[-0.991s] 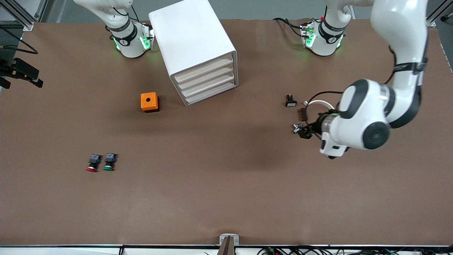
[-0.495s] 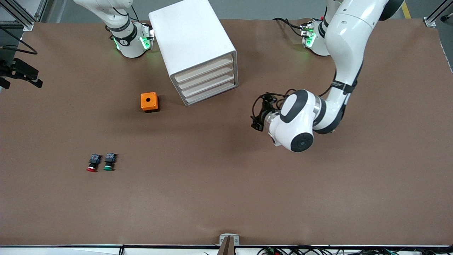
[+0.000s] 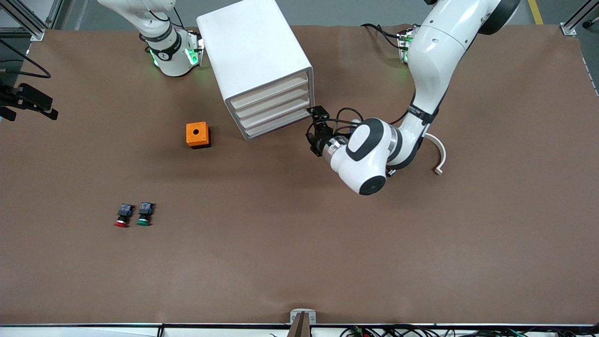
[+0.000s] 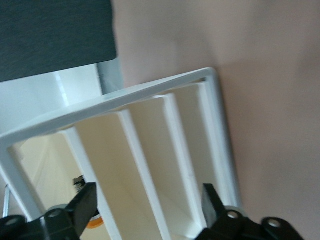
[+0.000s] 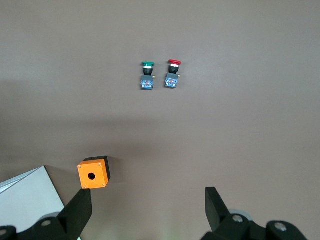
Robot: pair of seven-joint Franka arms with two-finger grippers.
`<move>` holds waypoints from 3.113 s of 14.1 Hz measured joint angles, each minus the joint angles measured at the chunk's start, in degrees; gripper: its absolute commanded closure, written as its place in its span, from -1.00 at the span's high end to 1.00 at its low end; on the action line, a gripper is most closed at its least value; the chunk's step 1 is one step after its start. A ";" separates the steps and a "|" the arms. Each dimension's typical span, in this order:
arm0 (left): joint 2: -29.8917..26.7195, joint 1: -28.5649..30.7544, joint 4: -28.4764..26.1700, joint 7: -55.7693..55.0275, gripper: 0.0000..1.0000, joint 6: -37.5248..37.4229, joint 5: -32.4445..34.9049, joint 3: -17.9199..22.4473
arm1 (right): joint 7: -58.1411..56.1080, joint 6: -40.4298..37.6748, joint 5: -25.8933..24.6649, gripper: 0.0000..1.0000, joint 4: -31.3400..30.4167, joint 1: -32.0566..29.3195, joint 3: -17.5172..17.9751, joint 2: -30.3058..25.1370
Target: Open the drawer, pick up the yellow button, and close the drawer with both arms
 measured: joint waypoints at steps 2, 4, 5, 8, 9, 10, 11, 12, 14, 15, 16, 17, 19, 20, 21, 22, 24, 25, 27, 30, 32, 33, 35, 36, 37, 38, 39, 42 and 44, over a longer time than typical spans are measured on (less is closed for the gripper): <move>0.41 -1.38 -0.02 -2.81 0.51 -2.84 -3.27 0.00 | 0.00 0.09 0.00 1.00 -0.26 -0.07 -0.01 2.42; 1.07 -1.87 -0.04 -4.99 0.44 -4.89 -6.19 -0.01 | 0.00 0.93 -0.03 1.00 -0.01 -0.27 -0.04 6.34; 1.42 -2.05 -0.04 -5.51 0.44 -5.61 -7.05 -0.02 | 0.00 1.21 -0.06 1.00 0.44 -0.40 -0.05 8.00; 2.76 -3.55 -0.08 -8.17 0.26 -6.25 -8.10 -0.04 | 0.02 1.23 -0.11 1.00 1.40 -0.66 -0.13 10.31; 3.12 -4.14 -0.08 -8.86 0.23 -6.25 -8.51 -0.06 | 0.15 1.20 -0.17 1.00 1.51 -0.68 -0.16 10.35; 3.33 -4.64 -0.08 -9.59 0.18 -6.25 -8.81 -0.07 | 0.48 1.06 -0.18 1.00 1.68 -0.68 -0.17 10.34; 3.41 -5.08 -0.08 -10.10 -0.09 -6.26 -8.92 -0.09 | 1.44 0.92 -0.15 1.00 1.75 -0.68 -0.14 10.34; 3.41 -5.38 -0.07 -10.43 -0.47 -6.26 -8.95 -0.09 | 3.25 0.75 -0.12 1.00 1.75 -0.67 -0.06 10.34; 3.41 -5.54 -0.02 -10.78 -1.00 -6.33 -9.03 -0.09 | 8.33 0.28 -0.06 1.00 1.75 -0.45 0.40 10.34; 3.38 -5.44 0.20 -10.88 -1.00 -7.02 -9.57 -0.10 | 11.34 -0.16 -0.03 1.00 1.75 -0.01 0.64 10.34; 3.36 -5.41 0.38 -10.90 -1.00 -7.55 -9.89 -0.10 | 14.74 -0.46 0.00 1.00 1.75 0.54 0.89 10.34; 3.34 -5.32 0.51 -11.78 -1.00 -7.85 -10.17 -0.10 | 18.46 -0.73 0.04 1.00 1.76 1.34 1.05 10.34; 3.42 -5.28 0.50 -12.24 -1.00 -7.80 -10.17 -0.07 | 25.76 -0.95 0.24 1.00 1.77 3.98 1.23 10.33; 3.41 -5.23 0.52 -12.29 -1.00 -7.80 -10.18 -0.02 | 29.60 -0.95 0.85 1.00 1.80 5.75 1.31 10.29; 3.41 -5.10 0.70 -12.32 -1.00 -7.70 -10.18 0.29 | 33.87 -0.95 1.97 1.00 1.86 7.65 1.39 10.18; 3.40 -4.71 1.27 -12.34 -1.00 -7.67 -10.22 1.11 | 38.40 -0.95 3.06 1.00 1.94 9.51 1.50 9.98; 3.40 -2.39 2.85 -12.33 -1.00 -7.64 -10.22 2.93 | 47.21 -0.95 4.04 1.00 2.21 13.44 1.66 9.53; 3.40 -0.67 3.50 -11.79 -1.00 -7.52 -10.22 3.64 | 51.21 -0.89 4.12 1.00 2.35 15.57 1.71 9.40; 3.39 2.30 4.17 -8.77 -1.00 -6.52 -10.22 4.12 | 58.67 -0.31 4.24 1.00 2.57 19.81 1.77 9.28; 3.39 3.10 4.89 -5.77 -0.42 -3.11 -10.22 4.06 | 72.14 1.84 4.38 1.00 2.66 27.51 1.84 9.16; 3.40 2.86 4.99 -2.17 0.94 -1.61 -10.22 4.03 | 82.50 5.04 4.43 1.00 2.32 33.74 1.90 9.19; 3.42 2.82 4.95 -0.49 1.00 -0.90 -10.22 4.04 | 87.60 7.22 4.43 1.00 1.76 36.94 1.94 9.22; 3.58 2.84 4.90 0.82 1.00 0.21 -10.16 4.17 | 95.66 12.03 4.43 1.00 -0.39 42.46 1.97 9.32; 3.67 3.02 4.90 1.36 1.00 0.79 -10.13 4.43 | 98.53 14.12 4.43 1.00 -1.60 44.64 1.97 9.42; 3.69 3.56 4.92 2.14 1.00 1.27 -10.12 4.75 | 100.65 15.64 4.42 1.00 -2.53 46.32 1.95 9.59; 3.69 4.57 5.12 3.16 1.00 1.53 -10.12 4.96 | 102.36 16.76 4.42 1.00 -3.20 47.64 1.93 9.83; 3.68 5.91 5.65 4.34 1.00 1.69 -9.68 5.26 | 103.74 17.64 4.42 1.00 -3.66 48.61 1.89 10.16; 3.63 9.54 8.68 7.13 1.00 1.66 -5.74 6.68 | 106.93 20.19 4.42 1.00 -4.28 50.27 1.85 11.93; 3.60 9.68 9.80 10.63 1.00 1.64 -5.20 10.55 | 108.07 22.29 4.42 1.00 -4.42 50.55 1.83 13.80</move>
